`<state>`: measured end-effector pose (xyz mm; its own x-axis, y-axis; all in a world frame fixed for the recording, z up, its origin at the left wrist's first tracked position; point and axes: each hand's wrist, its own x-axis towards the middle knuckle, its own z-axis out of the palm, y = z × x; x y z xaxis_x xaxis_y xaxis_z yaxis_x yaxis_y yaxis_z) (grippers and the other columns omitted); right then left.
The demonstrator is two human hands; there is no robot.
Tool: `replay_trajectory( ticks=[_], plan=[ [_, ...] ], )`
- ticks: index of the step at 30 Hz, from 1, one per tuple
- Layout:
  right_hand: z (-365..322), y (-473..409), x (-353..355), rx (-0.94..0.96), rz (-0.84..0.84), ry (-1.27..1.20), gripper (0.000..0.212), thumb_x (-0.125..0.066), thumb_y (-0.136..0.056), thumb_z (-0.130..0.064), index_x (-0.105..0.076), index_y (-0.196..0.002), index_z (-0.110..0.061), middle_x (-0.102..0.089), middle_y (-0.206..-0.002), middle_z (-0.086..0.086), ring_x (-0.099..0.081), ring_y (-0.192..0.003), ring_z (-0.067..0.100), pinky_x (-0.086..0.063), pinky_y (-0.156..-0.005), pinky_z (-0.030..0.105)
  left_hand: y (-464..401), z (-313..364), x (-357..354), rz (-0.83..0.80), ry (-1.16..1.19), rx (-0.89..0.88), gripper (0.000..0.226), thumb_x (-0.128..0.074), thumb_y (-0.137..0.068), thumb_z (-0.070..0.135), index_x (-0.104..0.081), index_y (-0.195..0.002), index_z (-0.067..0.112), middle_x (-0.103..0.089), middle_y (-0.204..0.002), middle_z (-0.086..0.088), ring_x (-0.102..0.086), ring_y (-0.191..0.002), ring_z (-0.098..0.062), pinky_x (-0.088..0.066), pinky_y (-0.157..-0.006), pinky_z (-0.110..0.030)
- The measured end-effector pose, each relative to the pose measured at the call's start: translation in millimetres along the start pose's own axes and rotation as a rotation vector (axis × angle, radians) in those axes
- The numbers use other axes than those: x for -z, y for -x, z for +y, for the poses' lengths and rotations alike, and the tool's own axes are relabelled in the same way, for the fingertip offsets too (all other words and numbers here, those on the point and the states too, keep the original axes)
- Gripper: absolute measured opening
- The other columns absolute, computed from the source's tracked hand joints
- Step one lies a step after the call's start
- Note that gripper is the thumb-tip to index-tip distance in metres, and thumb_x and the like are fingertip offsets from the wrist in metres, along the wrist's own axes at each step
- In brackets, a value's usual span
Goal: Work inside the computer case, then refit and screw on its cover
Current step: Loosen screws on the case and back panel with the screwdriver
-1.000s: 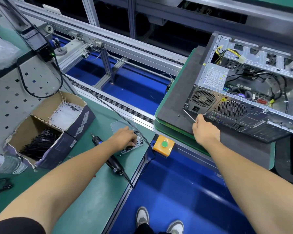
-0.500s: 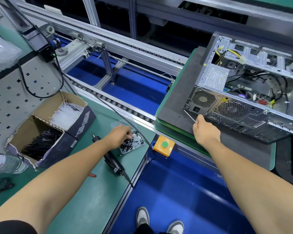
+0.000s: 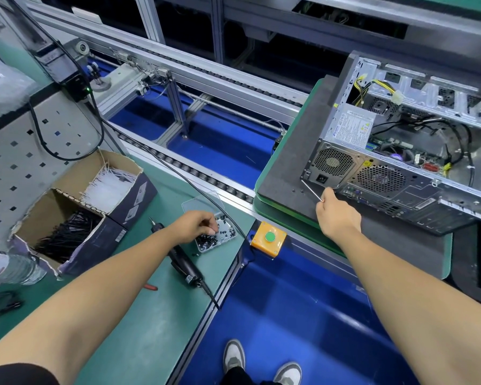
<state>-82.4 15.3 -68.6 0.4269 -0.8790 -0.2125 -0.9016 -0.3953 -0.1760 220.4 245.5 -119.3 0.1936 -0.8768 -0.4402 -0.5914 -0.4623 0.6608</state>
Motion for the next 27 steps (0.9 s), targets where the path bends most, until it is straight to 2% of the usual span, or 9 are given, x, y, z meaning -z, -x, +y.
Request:
replay_trajectory(
  ticks=[7,11,14,17,19,21,23,27],
  plan=[
    [0,0,1,0.000,-0.015,-0.024,0.011,-0.031,-0.105,-0.029,-0.036,-0.101,-0.019,-0.063,-0.079,0.010,-0.057,-0.068,0.033,-0.042,-0.063,0.039,-2,18,-8,0.107,0.260,0.000,0.007,-0.072,-0.093,0.021,-0.071,-0.099,0.019,-0.075,-0.095,0.002,-0.072,-0.091,-0.014,-0.057,-0.096,-0.039],
    [5,0,8,-0.022,-0.077,-0.120,0.011,-0.033,-0.104,-0.029,-0.038,-0.100,-0.020,-0.064,-0.084,0.009,-0.057,-0.073,0.033,-0.039,-0.063,0.039,-27,81,-23,0.213,0.342,-0.201,0.007,-0.076,-0.091,0.025,-0.072,-0.098,0.024,-0.073,-0.092,0.013,-0.070,-0.089,-0.007,-0.057,-0.089,-0.028],
    [10,4,12,-0.037,-0.087,-0.236,0.009,-0.037,-0.103,-0.028,-0.041,-0.100,-0.021,-0.068,-0.090,0.006,-0.061,-0.082,0.034,-0.048,-0.076,0.043,-54,137,-37,0.295,0.320,-0.340,0.012,-0.078,-0.089,0.024,-0.070,-0.097,0.030,-0.071,-0.089,0.016,-0.067,-0.085,-0.003,-0.052,-0.081,-0.017],
    [16,13,11,-0.056,-0.030,-0.330,0.007,-0.041,-0.100,-0.028,-0.041,-0.095,-0.024,-0.067,-0.081,0.004,-0.060,-0.079,0.032,-0.049,-0.076,0.044,-78,176,-53,0.372,0.242,-0.399,0.014,-0.080,-0.087,0.019,-0.069,-0.094,0.024,-0.070,-0.085,0.012,-0.065,-0.081,-0.004,-0.054,-0.077,-0.022],
    [19,16,10,-0.037,-0.024,-0.333,0.006,-0.042,-0.099,-0.029,-0.040,-0.095,-0.025,-0.065,-0.077,0.002,-0.059,-0.076,0.030,-0.047,-0.072,0.043,-88,188,-62,0.442,0.174,-0.375,0.016,-0.081,-0.085,0.017,-0.069,-0.094,0.023,-0.070,-0.087,0.011,-0.065,-0.080,-0.008,-0.056,-0.080,-0.032],
    [22,18,10,-0.017,-0.031,-0.343,0.006,-0.042,-0.099,-0.029,-0.041,-0.095,-0.026,-0.065,-0.077,0.001,-0.059,-0.075,0.029,-0.046,-0.070,0.042,-96,189,-69,0.436,0.166,-0.324,0.019,-0.081,-0.084,0.014,-0.069,-0.097,0.020,-0.071,-0.087,0.009,-0.067,-0.081,-0.011,-0.056,-0.082,-0.038],
    [24,17,10,-0.019,-0.035,-0.379,0.006,-0.043,-0.099,-0.030,-0.042,-0.095,-0.025,-0.067,-0.079,0.002,-0.060,-0.076,0.029,-0.048,-0.071,0.042,-101,185,-72,0.413,0.192,-0.272,0.022,-0.082,-0.082,0.011,-0.069,-0.099,0.018,-0.072,-0.086,0.009,-0.069,-0.081,-0.009,-0.057,-0.084,-0.038],
    [24,15,10,-0.026,-0.052,-0.409,0.007,-0.042,-0.100,-0.029,-0.043,-0.095,-0.025,-0.068,-0.079,0.003,-0.062,-0.075,0.029,-0.050,-0.071,0.043,-103,179,-71,0.431,0.231,-0.253,0.030,-0.083,-0.081,0.008,-0.065,-0.097,0.027,-0.070,-0.081,0.013,-0.067,-0.077,0.000,-0.059,-0.082,-0.030]
  ],
)
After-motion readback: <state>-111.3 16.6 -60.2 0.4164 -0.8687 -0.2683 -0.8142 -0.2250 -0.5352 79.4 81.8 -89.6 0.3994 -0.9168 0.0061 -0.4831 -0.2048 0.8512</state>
